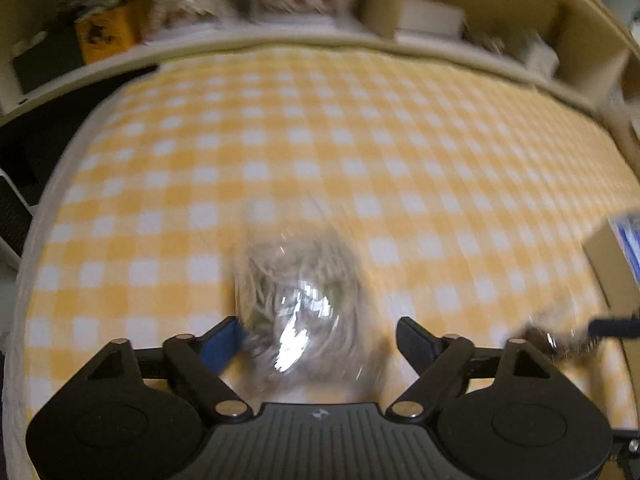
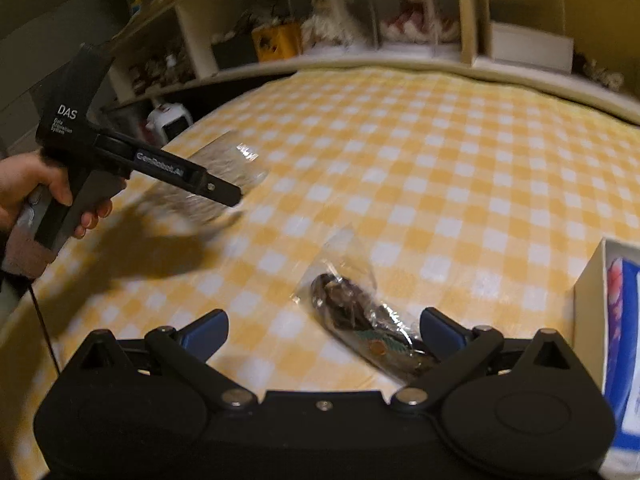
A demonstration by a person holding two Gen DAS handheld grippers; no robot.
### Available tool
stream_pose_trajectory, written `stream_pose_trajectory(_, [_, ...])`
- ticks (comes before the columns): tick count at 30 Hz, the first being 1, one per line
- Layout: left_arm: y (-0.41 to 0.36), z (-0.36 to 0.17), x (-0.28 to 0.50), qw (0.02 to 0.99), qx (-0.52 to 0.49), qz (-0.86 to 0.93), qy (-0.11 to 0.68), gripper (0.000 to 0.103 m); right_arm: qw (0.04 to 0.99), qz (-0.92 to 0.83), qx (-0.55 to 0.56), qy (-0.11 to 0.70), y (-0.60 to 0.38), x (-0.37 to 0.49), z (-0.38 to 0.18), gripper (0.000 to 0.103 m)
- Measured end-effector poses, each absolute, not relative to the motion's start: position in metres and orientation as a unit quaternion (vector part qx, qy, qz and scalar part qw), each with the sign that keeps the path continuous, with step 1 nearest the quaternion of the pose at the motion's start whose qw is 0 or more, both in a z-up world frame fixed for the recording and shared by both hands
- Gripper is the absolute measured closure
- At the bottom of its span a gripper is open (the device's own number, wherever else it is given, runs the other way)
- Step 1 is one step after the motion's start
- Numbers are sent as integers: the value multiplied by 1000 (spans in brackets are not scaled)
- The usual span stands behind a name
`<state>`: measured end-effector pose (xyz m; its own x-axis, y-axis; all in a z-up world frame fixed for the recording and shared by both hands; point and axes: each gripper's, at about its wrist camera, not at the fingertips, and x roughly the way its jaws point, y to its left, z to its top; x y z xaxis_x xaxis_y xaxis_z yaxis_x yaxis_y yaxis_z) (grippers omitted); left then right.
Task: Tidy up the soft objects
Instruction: 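Grasp the bag of beige string with the left gripper while the right gripper grasps the bagged black cable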
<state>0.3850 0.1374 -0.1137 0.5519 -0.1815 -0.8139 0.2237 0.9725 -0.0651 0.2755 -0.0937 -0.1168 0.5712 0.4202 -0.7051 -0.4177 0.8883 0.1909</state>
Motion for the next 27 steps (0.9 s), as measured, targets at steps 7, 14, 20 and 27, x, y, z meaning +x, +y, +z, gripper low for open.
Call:
stream_pose_trajectory(7, [128, -119, 366, 871, 43, -82, 482, 21, 875, 258, -15, 409, -93, 262, -104, 2])
stream_pose_trajectory(14, [122, -114, 361, 888, 30, -44, 456, 20, 871, 232, -57, 428, -99, 270, -115, 20])
stream_pose_trajectory(20, [124, -108, 379, 897, 5, -32, 440, 27, 843, 270, -82, 458, -89, 265, -113, 38])
stream_pose_trajectory(27, [113, -117, 400, 895, 22, -32, 444, 30, 855, 241, -91, 450, -91, 278, -119, 47])
